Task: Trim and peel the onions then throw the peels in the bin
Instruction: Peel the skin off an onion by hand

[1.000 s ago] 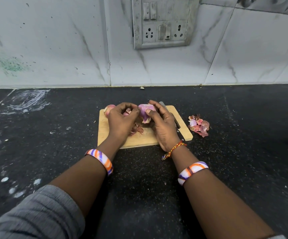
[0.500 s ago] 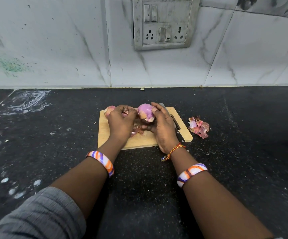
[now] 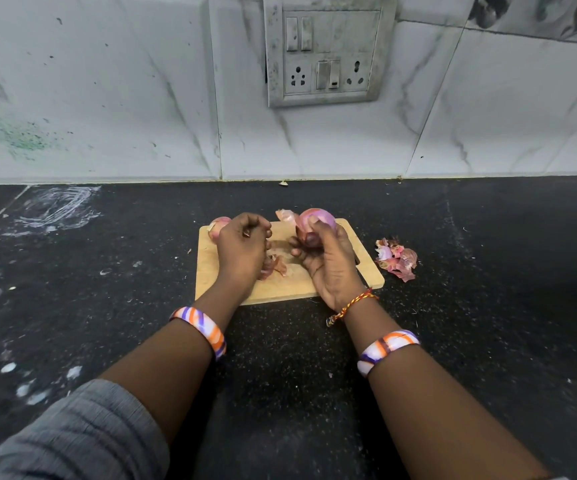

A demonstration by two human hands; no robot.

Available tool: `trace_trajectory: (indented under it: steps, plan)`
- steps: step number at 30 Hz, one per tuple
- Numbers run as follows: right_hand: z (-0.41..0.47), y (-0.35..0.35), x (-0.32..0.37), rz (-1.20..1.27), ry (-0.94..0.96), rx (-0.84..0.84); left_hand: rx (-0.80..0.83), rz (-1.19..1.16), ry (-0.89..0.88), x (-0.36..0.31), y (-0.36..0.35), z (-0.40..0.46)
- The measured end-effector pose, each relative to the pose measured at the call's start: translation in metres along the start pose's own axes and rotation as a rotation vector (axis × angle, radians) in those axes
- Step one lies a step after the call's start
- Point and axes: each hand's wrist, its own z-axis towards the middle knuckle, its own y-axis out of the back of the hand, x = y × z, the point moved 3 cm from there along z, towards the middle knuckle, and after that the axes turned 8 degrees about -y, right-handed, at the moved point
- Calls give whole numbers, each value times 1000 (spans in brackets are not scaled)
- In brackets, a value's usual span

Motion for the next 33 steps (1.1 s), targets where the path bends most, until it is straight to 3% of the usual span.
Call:
trace_trajectory:
  steps: [7,12,20,28,33]
  plan:
    - [2,2,-2,-128,40,48,252,-14,-29,-8,-9,-8]
    - [-2,-1,-2,-208,91,79,164,-76,3,-1,-5,-5]
    - [1,1,-2,-11,-14,63,11,6,33,13,2,6]
    - [3,0,-2,-27,-8,97,163,-119,25,0,-5,-3]
    - [9,5,-7,-59,-5,65,298,93,-42,-1,-14,-4]
